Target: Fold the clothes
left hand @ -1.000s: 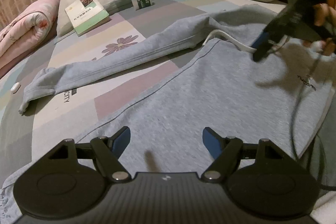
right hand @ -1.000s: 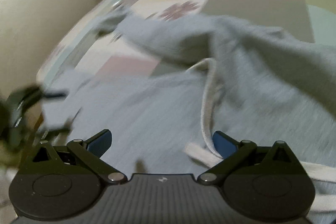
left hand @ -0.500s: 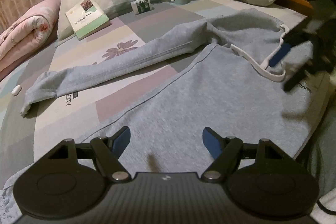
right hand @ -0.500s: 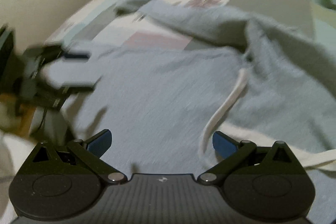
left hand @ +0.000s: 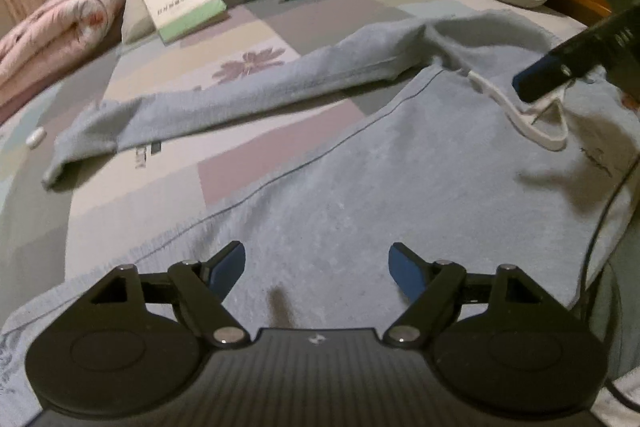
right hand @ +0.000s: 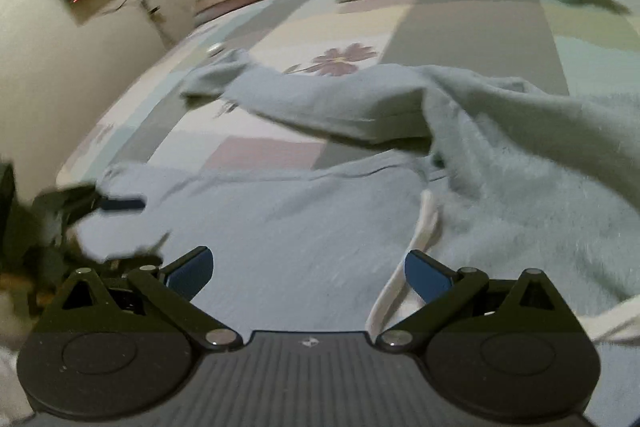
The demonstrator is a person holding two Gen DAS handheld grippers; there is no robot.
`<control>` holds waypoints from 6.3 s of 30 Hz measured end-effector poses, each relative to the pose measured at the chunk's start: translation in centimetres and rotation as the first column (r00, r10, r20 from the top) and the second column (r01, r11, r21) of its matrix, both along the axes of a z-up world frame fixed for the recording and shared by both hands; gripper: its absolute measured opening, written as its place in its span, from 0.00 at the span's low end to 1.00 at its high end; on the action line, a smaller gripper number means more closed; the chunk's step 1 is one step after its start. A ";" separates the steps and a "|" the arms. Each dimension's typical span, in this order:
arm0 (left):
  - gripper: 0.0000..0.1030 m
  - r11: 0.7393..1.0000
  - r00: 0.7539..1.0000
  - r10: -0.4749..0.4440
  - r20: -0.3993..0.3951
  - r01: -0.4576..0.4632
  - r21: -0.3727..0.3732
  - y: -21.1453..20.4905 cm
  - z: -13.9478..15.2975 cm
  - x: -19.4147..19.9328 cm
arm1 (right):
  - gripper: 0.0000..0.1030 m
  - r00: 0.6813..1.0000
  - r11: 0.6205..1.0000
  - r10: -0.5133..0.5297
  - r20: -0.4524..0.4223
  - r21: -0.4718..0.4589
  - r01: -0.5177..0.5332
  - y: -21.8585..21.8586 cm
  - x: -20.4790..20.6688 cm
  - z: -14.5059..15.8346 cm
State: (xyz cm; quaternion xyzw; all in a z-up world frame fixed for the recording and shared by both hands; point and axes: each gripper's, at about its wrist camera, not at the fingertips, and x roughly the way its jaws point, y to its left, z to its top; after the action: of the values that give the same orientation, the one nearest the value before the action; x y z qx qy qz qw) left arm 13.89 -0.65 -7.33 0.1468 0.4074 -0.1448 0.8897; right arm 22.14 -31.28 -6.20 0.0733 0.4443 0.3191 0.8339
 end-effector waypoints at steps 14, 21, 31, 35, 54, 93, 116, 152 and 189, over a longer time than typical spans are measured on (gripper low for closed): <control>0.80 0.985 0.982 0.167 -0.085 -0.162 0.057 4.1 -1.5 2.7 | 1.00 0.932 0.926 -0.363 0.017 -0.107 0.362 -5.4 6.3 -1.5; 0.81 0.987 0.987 0.135 -0.082 -0.128 0.094 5.6 -0.3 4.3 | 1.00 0.939 0.870 -0.330 0.093 -0.356 0.341 -1.4 6.0 -1.0; 0.81 0.957 0.975 0.193 -0.114 -0.161 0.240 11.0 -0.6 4.3 | 1.00 0.909 0.830 -0.410 0.077 -0.382 0.407 -0.9 9.6 -1.9; 0.81 0.964 0.966 0.212 -0.147 -0.181 0.196 13.6 -0.9 3.8 | 1.00 0.949 0.886 -0.306 0.083 -0.341 0.315 1.0 5.7 0.7; 0.86 0.892 0.879 0.447 -0.168 -0.451 0.014 25.3 -2.2 2.8 | 1.00 0.995 0.921 -0.031 0.094 -0.385 0.065 18.6 5.0 -2.6; 0.85 1.000 0.999 -0.030 0.031 0.030 -0.009 2.2 1.2 0.6 | 1.00 0.936 0.862 -0.296 0.189 -0.369 0.347 6.2 -11.9 -2.1; 0.87 0.995 0.995 0.098 0.026 -0.098 0.013 9.8 3.7 -1.6 | 1.00 0.930 0.862 -0.322 0.175 -0.353 0.364 5.1 -12.5 -3.8; 0.88 0.868 0.867 0.483 -0.125 -0.493 -0.066 25.5 -1.4 1.0 | 1.00 0.883 0.820 -0.416 0.217 -0.329 0.467 1.0 -12.2 -0.7; 0.88 0.984 0.986 0.169 0.006 -0.169 0.056 10.5 2.7 1.0 | 1.00 0.936 0.857 -0.290 0.200 -0.382 0.347 -7.8 -12.0 -1.5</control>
State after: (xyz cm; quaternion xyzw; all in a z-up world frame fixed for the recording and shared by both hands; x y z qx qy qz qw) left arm 14.86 9.83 -4.67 0.1369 0.4220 -0.0570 0.8944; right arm 10.12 -39.08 -7.72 -0.0528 0.4257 0.0799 0.8998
